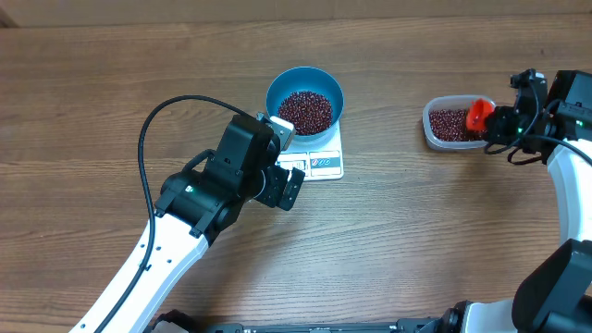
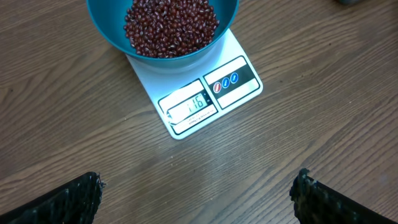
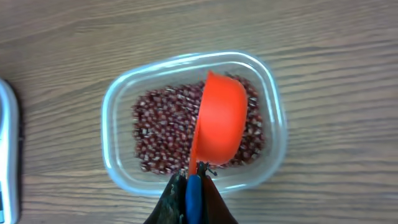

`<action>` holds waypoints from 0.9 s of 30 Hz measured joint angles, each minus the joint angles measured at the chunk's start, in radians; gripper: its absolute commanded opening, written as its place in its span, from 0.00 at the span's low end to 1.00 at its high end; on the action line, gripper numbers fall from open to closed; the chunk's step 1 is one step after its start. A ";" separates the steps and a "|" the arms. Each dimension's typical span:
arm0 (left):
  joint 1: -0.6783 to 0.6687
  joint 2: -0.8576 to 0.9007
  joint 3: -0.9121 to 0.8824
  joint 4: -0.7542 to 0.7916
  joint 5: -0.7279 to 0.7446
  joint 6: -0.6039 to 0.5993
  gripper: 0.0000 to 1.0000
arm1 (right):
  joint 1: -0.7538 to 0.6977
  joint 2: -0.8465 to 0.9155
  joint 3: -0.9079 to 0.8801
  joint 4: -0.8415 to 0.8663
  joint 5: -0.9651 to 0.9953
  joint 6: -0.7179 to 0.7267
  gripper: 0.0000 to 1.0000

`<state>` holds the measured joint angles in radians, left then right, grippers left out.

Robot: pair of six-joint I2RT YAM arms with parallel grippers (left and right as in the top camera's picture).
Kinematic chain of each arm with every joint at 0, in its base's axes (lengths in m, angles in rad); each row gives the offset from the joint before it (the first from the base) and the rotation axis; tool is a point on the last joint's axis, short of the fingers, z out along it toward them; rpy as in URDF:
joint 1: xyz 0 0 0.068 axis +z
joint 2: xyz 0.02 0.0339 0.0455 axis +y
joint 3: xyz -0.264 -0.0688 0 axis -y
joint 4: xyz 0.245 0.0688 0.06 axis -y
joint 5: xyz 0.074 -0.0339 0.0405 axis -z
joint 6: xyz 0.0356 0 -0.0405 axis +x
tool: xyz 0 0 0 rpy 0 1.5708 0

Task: Scoop item into bowl and weigh 150g on scale
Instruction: 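Move the right gripper with empty scoop back to the bean tub, then lower the scoop into the beans and drag to refill it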

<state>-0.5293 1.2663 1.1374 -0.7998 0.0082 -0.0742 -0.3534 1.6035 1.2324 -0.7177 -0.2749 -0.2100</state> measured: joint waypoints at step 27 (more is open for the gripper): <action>0.000 0.000 0.000 0.000 0.000 0.000 1.00 | 0.001 0.105 0.000 -0.018 0.045 0.000 0.04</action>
<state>-0.5293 1.2663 1.1374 -0.7998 0.0082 -0.0742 -0.3527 1.7088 1.2324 -0.7357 -0.2302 -0.2100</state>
